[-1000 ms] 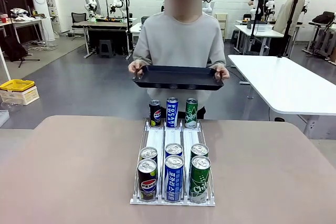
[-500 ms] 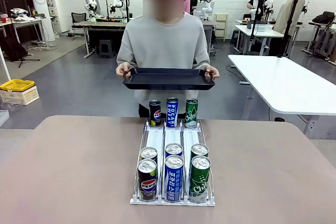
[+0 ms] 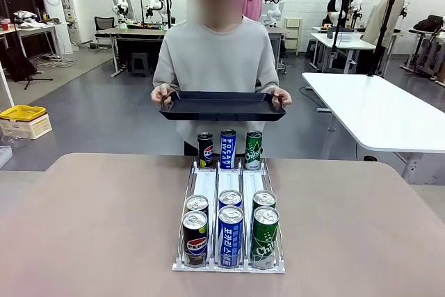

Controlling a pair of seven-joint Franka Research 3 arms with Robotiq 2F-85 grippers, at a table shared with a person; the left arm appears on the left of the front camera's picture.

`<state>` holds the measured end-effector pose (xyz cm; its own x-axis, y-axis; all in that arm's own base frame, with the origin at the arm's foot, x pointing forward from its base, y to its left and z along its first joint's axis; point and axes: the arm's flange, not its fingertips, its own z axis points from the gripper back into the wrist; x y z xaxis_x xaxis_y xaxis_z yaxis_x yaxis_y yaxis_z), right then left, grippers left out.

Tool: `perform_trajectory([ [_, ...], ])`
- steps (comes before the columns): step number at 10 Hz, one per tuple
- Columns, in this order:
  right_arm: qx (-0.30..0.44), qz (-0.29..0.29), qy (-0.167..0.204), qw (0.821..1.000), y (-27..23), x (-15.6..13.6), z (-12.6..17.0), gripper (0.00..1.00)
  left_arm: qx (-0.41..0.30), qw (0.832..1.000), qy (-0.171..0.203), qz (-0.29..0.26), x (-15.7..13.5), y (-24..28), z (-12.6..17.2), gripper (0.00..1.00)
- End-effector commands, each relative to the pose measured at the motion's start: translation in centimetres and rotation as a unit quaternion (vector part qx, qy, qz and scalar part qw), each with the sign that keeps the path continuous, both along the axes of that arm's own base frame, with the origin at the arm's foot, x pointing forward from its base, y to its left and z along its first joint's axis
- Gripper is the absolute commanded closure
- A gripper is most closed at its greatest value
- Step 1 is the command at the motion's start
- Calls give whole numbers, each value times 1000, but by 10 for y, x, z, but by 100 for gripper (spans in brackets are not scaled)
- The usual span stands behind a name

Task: Retrieve and hand over the desired beverage to the person.
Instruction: Pick up a can of the same type that the person held from the Automatic Can Dispenser.

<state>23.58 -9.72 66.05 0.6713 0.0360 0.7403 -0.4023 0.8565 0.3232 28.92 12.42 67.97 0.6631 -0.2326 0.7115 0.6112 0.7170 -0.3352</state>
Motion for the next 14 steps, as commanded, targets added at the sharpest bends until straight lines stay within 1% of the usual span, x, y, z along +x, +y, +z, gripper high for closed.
perform_trajectory([
  [1, 6, 12, -1, 1000, 1, 1, 0, 0, -1, 1000, -8, -8, 0, 1, 1, 0],
  [14, 6, 12, -1, 1000, 1, 1, 0, 0, -1, 1000, -8, -8, 0, 1, 1, 0],
])
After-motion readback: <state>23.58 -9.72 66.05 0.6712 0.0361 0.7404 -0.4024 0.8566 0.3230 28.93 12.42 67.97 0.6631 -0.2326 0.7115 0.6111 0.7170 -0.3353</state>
